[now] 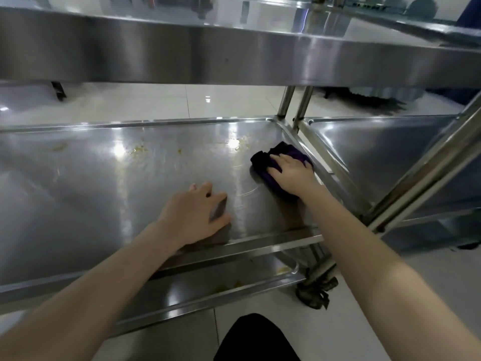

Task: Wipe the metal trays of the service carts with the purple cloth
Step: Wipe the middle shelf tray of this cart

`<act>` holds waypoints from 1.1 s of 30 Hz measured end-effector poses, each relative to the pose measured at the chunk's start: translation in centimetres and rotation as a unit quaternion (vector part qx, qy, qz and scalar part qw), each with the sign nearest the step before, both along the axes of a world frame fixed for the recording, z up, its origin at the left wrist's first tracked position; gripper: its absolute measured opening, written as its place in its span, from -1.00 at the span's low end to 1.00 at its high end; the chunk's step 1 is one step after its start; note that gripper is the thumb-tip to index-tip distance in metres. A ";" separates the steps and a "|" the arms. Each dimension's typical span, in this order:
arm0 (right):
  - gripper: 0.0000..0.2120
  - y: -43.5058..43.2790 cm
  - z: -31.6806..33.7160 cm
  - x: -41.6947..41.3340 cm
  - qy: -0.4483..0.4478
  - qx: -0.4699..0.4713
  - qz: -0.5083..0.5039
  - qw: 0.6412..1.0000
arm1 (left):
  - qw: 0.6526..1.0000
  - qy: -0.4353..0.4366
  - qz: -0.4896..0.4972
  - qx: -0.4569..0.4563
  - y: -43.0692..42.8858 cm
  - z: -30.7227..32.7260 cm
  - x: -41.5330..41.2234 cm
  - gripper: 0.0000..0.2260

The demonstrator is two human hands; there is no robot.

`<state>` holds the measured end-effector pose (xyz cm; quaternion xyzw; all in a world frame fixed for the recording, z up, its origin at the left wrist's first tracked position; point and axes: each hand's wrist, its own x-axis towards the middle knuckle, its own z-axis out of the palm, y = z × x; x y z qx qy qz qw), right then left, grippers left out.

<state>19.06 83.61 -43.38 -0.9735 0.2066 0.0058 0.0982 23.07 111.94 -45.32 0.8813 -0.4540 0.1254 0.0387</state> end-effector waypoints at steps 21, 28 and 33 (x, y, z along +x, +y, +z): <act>-0.54 -3.1 -0.2 -5.8 -0.046 -0.034 -0.084 0.995 | 1.000 0.002 0.006 0.004 0.9 0.1 0.2 -0.49; -0.52 0.2 -0.3 -12.0 -0.007 -0.030 -0.141 0.990 | 0.994 0.104 -0.027 -0.034 2.8 0.7 1.1 -0.53; -0.50 6.7 0.4 -2.3 -0.040 0.014 -0.101 0.994 | 0.984 0.176 -0.031 -0.020 8.4 0.6 1.7 -0.54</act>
